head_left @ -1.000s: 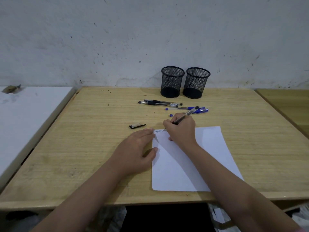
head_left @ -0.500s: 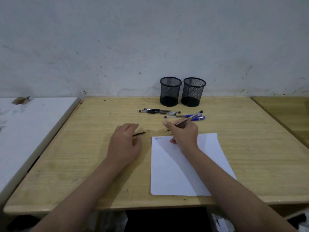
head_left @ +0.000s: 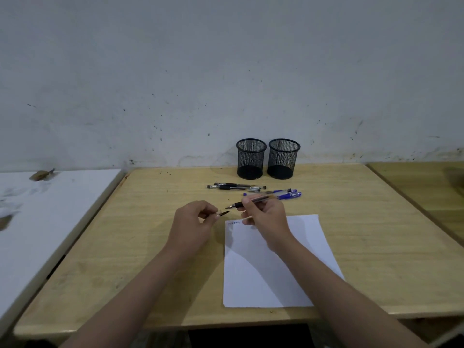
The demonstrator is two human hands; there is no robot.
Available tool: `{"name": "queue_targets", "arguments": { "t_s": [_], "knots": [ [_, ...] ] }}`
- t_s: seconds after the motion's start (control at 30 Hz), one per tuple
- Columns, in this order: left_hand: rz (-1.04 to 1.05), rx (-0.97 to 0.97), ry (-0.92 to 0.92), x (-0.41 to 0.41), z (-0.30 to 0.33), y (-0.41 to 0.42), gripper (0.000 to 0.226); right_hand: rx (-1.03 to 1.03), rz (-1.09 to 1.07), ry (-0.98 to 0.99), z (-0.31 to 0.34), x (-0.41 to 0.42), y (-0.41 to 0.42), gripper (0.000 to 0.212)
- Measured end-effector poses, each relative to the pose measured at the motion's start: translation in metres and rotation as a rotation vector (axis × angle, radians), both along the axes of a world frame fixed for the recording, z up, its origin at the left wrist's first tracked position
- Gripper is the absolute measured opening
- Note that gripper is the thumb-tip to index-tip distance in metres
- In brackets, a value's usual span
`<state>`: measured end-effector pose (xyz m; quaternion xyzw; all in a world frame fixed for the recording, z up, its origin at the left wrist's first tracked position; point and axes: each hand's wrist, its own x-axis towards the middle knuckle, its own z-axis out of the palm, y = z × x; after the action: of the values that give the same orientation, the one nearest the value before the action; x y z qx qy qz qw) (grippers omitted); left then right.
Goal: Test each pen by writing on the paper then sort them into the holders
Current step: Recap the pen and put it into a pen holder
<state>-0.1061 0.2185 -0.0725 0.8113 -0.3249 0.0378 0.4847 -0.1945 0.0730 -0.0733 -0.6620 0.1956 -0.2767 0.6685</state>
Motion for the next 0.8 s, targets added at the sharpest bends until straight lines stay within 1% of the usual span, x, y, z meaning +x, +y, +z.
{"name": "queue_targets", "arguments": {
  "t_s": [0.1,0.23,0.3,0.4,0.43,0.63,0.7,0.8],
  "knots": [
    [-0.019,-0.076,0.006,-0.007,0.005,-0.004,0.008,-0.022,0.016,-0.029,0.005,-0.004,0.003,0.004],
    [-0.056,-0.124,-0.01,-0.017,0.011,-0.007,0.01,-0.008,0.026,-0.068,0.009,-0.008,0.005,0.003],
    [-0.054,-0.138,-0.023,-0.02,0.012,-0.008,0.011,0.019,-0.011,-0.084,0.011,-0.01,0.003,0.003],
    [-0.038,-0.163,-0.051,-0.02,0.014,-0.008,0.012,0.042,-0.086,-0.082,0.014,-0.014,-0.002,0.011],
    [-0.038,-0.173,-0.048,-0.021,0.015,-0.008,0.013,0.042,-0.09,-0.08,0.015,-0.015,-0.004,0.01],
    [-0.103,-0.184,-0.072,-0.032,0.021,-0.011,0.016,-0.004,0.019,-0.077,0.02,-0.019,0.002,0.002],
    [-0.102,-0.212,-0.073,-0.034,0.023,-0.011,0.018,-0.016,0.036,-0.086,0.023,-0.02,0.004,0.003],
    [-0.08,-0.255,-0.087,-0.041,0.022,-0.011,0.02,-0.085,0.067,-0.14,0.026,-0.022,0.006,0.009]
  ]
}}
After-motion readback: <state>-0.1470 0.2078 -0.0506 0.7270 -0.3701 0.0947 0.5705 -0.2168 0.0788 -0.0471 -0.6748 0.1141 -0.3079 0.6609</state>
